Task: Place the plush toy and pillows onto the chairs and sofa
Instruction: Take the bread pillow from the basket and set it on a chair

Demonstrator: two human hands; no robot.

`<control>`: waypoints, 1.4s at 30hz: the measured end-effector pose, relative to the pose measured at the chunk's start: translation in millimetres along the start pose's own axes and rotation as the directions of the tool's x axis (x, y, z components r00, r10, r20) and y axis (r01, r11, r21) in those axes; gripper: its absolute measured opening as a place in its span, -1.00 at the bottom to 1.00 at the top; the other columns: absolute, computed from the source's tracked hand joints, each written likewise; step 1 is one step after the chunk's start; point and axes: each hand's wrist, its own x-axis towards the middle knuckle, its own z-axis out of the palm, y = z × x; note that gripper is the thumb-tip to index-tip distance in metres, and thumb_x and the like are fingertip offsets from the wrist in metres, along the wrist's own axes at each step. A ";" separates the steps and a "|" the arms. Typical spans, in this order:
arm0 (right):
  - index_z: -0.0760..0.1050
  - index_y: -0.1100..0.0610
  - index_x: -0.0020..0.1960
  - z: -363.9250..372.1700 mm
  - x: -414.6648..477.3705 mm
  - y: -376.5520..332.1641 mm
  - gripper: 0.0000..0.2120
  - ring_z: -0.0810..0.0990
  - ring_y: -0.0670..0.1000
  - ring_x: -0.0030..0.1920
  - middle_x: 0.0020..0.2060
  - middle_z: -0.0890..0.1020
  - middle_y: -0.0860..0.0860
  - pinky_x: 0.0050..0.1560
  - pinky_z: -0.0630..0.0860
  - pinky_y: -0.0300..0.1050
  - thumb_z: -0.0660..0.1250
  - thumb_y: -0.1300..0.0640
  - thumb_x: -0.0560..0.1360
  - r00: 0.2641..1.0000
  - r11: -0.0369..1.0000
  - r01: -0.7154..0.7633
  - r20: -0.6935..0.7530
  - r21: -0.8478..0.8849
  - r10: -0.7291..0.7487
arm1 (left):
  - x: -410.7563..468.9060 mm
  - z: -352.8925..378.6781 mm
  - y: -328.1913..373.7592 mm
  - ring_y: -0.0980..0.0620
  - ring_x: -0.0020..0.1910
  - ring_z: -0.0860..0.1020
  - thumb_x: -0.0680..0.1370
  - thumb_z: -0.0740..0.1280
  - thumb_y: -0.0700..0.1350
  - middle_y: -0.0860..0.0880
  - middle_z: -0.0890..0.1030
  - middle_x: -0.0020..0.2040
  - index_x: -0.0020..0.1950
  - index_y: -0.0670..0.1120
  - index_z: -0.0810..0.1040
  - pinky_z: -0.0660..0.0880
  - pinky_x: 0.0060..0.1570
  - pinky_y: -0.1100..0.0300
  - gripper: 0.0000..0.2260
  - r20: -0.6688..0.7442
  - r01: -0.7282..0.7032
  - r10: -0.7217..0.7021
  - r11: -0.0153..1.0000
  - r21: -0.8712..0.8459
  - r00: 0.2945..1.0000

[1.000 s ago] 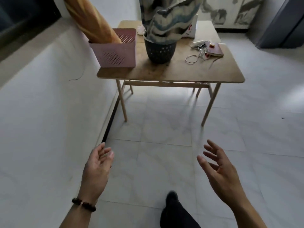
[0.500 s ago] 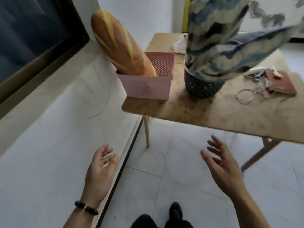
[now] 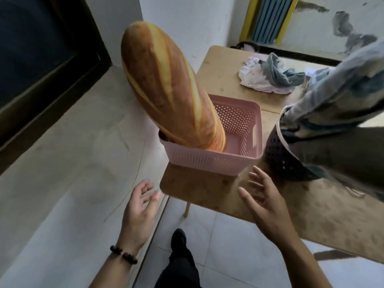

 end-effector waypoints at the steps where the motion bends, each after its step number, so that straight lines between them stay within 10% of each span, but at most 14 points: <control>1: 0.24 -0.05 0.58 7.1 18.6 -11.4 -0.29 0.52 -0.19 0.30 0.36 0.50 -0.13 0.28 0.59 0.04 0.45 -0.01 0.52 1.000 1.000 0.015 -0.001 0.002 -0.015 | 24.5 0.7 12.8 0.13 0.26 0.55 0.59 0.25 0.17 0.05 0.53 0.34 0.44 0.06 0.37 0.52 0.28 -0.03 -0.56 0.014 -0.014 0.015 0.999 -0.035 1.000; 4: 0.14 -0.06 0.61 27.6 73.6 -41.7 -0.16 0.43 -0.16 0.41 0.45 0.40 -0.09 0.36 0.53 0.07 0.46 -0.16 0.45 0.995 0.995 0.099 -0.023 -0.028 -0.100 | 93.4 7.6 48.4 0.06 0.32 0.53 0.54 0.10 0.26 0.01 0.48 0.42 0.54 0.01 0.31 0.54 0.15 0.08 -0.38 -0.002 -0.053 0.054 0.984 -0.172 0.999; 12: -0.46 -0.14 0.58 101.3 174.9 -97.7 0.57 -0.35 0.01 0.63 0.64 -0.28 0.01 0.62 -0.19 0.24 0.60 -0.47 0.00 0.979 0.963 0.192 0.107 -0.189 -0.174 | 199.6 43.2 111.8 0.05 0.60 0.17 0.64 -0.06 0.32 0.06 0.15 0.64 0.65 0.05 0.04 0.12 0.56 -0.15 -0.36 0.013 -0.330 0.385 0.807 -0.490 0.923; 15: -0.17 -0.17 0.63 101.7 188.9 -99.7 0.47 0.07 0.03 0.64 0.64 0.10 -0.05 0.59 0.12 0.17 0.61 -0.42 -0.04 0.984 0.982 0.177 0.009 -0.066 -0.177 | 194.3 62.0 126.5 0.02 0.58 0.23 0.55 0.14 0.43 0.02 0.23 0.62 0.64 0.01 0.08 0.17 0.55 -0.17 -0.20 0.070 -0.289 0.365 0.827 -0.482 0.928; 17: 0.07 -0.39 0.51 85.4 189.8 -93.1 0.24 0.41 -0.30 0.39 0.40 0.39 -0.41 0.41 0.38 -0.21 0.61 -0.33 -0.05 0.980 0.980 0.167 -0.127 0.104 -0.154 | 190.0 69.8 136.4 0.02 0.59 0.21 0.54 0.17 0.42 0.03 0.23 0.62 0.64 0.01 0.09 0.14 0.55 -0.18 -0.20 0.146 -0.308 0.407 0.842 -0.443 0.902; 19: 0.20 -0.28 0.49 67.2 190.3 -77.7 0.24 0.47 -0.40 0.16 0.27 0.46 -0.38 0.26 0.42 -0.35 0.59 -0.34 -0.14 0.979 0.986 0.059 -0.201 0.156 -0.027 | 189.5 74.8 145.5 0.06 0.60 0.19 0.54 0.14 0.43 0.04 0.24 0.61 0.63 0.02 0.13 0.13 0.57 -0.15 -0.23 0.234 -0.341 0.460 0.845 -0.411 0.857; 23: 0.20 0.02 0.56 37.6 200.4 -37.8 0.42 0.44 -0.04 0.39 0.42 0.45 -0.08 0.44 0.41 -0.04 0.58 -0.41 -0.20 0.967 0.978 -0.154 -0.182 0.137 0.178 | 189.6 95.6 129.7 0.29 0.55 0.16 0.67 0.05 0.20 0.14 0.25 0.57 0.58 0.11 0.15 0.16 0.51 0.29 -0.52 0.327 -0.583 0.578 0.807 -0.091 0.748; 26: 0.29 0.09 0.54 22.8 204.6 -21.6 0.30 0.44 -0.09 0.29 0.32 0.46 -0.13 0.27 0.36 -0.33 0.63 -0.28 -0.11 0.954 0.968 -0.187 -0.207 0.165 0.219 | 196.9 113.5 74.5 0.12 0.59 0.18 0.69 -0.02 0.17 0.09 0.24 0.61 0.63 0.12 0.12 0.25 0.54 -0.04 -0.51 0.358 -0.598 0.496 0.752 0.277 0.791; 30: 0.38 0.08 0.48 9.2 208.5 -8.2 0.18 0.48 -0.02 0.30 0.25 0.54 -0.04 0.34 0.43 -0.13 0.59 -0.32 -0.06 0.917 0.944 -0.232 -0.272 0.235 0.293 | 189.4 119.2 16.9 -0.05 0.20 0.61 0.66 -0.17 0.25 -0.03 0.66 0.22 0.23 0.06 0.63 0.49 0.22 -0.03 -0.38 0.431 -0.518 0.303 0.329 0.789 0.850; 33: 0.42 0.04 0.45 1.7 207.9 -9.4 0.16 0.53 0.11 0.36 0.34 0.58 0.06 0.41 0.46 0.06 0.61 -0.37 -0.05 0.916 0.940 -0.199 -0.289 0.276 0.279 | 188.5 124.4 18.0 -0.01 -0.45 0.53 0.66 -0.11 0.20 0.07 0.47 -0.47 -0.37 -0.06 0.58 0.49 -0.30 0.13 -0.34 0.391 -0.478 0.319 0.271 0.835 0.864; 38: 0.43 0.00 0.47 -5.1 204.0 -36.5 0.07 0.55 0.05 0.35 0.35 0.59 0.00 0.40 0.48 0.05 0.65 -0.33 0.05 0.929 0.937 -0.106 -0.302 0.332 0.212 | 187.2 124.2 24.6 0.06 -0.51 0.42 0.65 -0.05 0.18 0.09 0.34 -0.52 -0.43 0.04 0.31 0.46 -0.41 0.19 -0.50 0.406 -0.475 0.267 0.293 0.830 0.874; 42: 0.51 -0.01 0.36 -34.4 192.4 -88.0 -0.11 0.67 -0.03 0.19 0.16 0.70 -0.06 0.24 0.59 0.11 0.69 -0.25 0.11 0.907 0.929 0.124 -0.419 0.348 0.035 | 188.4 124.5 34.2 -0.04 -0.26 0.57 0.69 -0.01 0.18 0.00 0.59 -0.27 -0.19 0.01 0.55 0.59 -0.17 0.04 -0.53 0.368 -0.461 0.280 0.464 0.757 0.887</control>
